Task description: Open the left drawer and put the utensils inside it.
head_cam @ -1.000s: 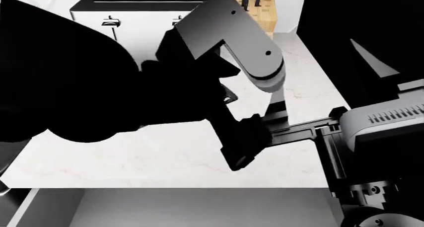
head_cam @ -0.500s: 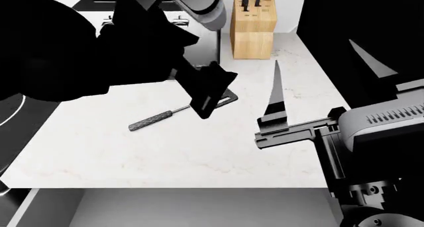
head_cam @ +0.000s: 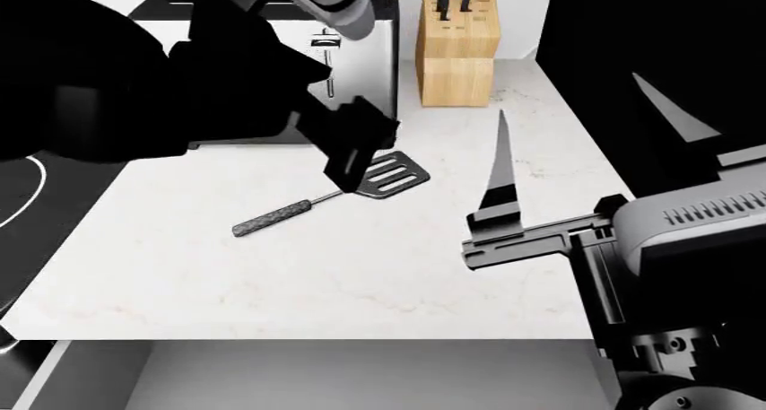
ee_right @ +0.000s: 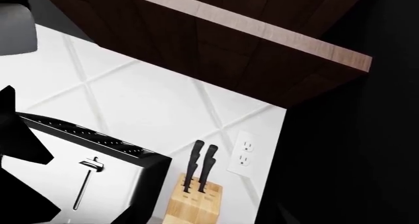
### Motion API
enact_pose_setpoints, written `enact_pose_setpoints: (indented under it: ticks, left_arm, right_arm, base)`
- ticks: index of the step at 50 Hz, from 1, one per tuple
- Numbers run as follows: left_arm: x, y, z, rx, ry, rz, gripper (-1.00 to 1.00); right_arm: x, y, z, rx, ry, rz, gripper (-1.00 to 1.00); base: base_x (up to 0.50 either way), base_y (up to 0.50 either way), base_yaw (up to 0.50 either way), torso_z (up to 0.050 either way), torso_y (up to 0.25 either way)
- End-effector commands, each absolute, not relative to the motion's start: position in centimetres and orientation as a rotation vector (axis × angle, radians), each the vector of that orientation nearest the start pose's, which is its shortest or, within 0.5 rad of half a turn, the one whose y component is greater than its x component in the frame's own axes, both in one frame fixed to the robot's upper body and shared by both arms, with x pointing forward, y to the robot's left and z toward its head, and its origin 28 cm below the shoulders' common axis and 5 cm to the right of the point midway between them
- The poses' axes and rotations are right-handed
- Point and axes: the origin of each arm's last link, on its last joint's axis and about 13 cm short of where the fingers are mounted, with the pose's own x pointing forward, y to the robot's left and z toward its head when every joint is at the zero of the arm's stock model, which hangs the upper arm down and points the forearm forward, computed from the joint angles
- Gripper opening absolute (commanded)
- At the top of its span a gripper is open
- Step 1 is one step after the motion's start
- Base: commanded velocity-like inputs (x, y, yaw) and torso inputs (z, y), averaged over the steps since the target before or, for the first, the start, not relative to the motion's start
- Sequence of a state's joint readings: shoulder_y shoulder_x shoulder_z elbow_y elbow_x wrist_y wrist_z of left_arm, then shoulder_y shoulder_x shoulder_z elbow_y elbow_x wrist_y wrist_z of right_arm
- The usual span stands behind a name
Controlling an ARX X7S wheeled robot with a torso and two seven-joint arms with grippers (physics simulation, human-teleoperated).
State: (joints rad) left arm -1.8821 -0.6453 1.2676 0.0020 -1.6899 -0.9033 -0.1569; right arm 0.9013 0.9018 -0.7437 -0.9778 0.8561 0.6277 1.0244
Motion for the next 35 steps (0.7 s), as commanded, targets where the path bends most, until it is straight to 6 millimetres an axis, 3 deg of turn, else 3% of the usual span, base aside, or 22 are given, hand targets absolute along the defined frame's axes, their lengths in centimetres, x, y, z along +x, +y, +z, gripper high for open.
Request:
enact_pose_setpoints:
  ticks: [1, 17, 35]
  left_arm:
    - [29.9, 21.3, 35.3, 0.341, 0.361, -0.707, 1.0]
    - [30.7, 21.7, 35.0, 0.326, 0.407, -0.697, 1.0]
    - [33.2, 22.0, 34.9, 0.288, 0.459, -0.646, 1.0]
  right_arm:
    - [18.0, -9.9, 23.8, -0.327, -0.52, 0.064, 1.0]
    - [17.8, -9.9, 24.2, -0.343, -0.52, 0.063, 1.0]
    - [17.9, -10.0, 24.0, -0.342, -0.516, 0.06, 1.0]
  base:
    - [0.0, 0.0, 0.0, 0.0, 0.0]
    - [0.0, 0.0, 0.0, 0.0, 0.0]
    - [0.0, 0.0, 0.0, 0.0, 0.0]
